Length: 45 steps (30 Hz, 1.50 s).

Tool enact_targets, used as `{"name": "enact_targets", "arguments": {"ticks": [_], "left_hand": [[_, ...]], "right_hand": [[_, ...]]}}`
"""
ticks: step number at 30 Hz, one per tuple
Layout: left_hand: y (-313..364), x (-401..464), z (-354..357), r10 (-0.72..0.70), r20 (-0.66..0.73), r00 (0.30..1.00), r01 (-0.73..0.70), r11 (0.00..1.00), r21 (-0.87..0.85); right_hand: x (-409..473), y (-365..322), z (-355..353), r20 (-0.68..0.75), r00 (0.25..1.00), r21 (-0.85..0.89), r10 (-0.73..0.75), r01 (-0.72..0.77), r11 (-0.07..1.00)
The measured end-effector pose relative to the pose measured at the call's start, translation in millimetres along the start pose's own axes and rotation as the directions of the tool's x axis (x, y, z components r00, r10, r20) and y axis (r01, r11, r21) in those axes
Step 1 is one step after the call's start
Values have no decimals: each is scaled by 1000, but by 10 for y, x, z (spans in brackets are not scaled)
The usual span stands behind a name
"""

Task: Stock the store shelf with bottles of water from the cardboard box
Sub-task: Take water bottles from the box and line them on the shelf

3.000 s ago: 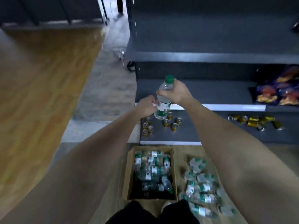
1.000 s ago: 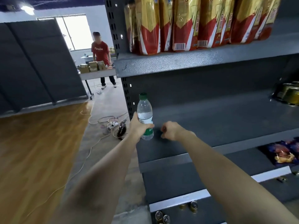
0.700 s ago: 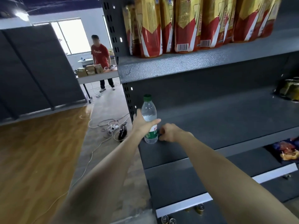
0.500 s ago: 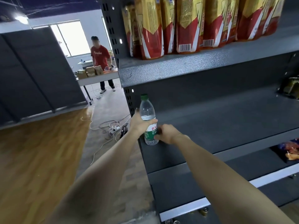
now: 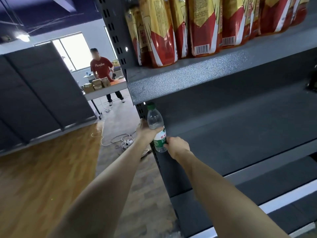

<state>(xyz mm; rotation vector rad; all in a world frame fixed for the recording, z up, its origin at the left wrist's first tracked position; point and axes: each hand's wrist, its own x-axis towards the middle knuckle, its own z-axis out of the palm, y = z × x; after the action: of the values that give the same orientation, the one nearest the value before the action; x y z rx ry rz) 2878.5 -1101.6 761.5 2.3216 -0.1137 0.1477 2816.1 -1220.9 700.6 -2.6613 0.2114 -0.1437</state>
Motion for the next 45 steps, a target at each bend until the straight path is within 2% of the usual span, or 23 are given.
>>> {"name": "enact_targets", "arguments": {"ticks": [6,10,16,24,33,39,42,45], "left_hand": [[85,150,103,-23,31,999,24,999,-32],[191,96,145,-33,-83,996,30,999,-35],[71,98,275,-43,-170,985,34,998,-55],[154,1,239,-87,-107,990,79,994,-76],[318,-714,291,-188,-35,981,191,976,103],[614,-1510,449,-62,-70,996,73,984,161],[725,-2053,611,-11,-19,1000,16,947,320],[709,-2551,773,-24,76,997,-17,870,492]], "right_hand": [[152,-108,109,-2,1000,-1,-26,26,1000],[240,-141,94,0,999,5,-35,35,999],[225,-10,27,-6,999,29,-45,45,999],[116,50,-106,34,999,105,-14,11,994],[-416,403,-395,73,996,76,-51,45,996],[-1016,859,-791,51,990,28,-134,133,991],[-1404,1152,-866,98,983,24,-155,154,988],[-1764,1490,-846,220,957,39,-190,186,982]]}}
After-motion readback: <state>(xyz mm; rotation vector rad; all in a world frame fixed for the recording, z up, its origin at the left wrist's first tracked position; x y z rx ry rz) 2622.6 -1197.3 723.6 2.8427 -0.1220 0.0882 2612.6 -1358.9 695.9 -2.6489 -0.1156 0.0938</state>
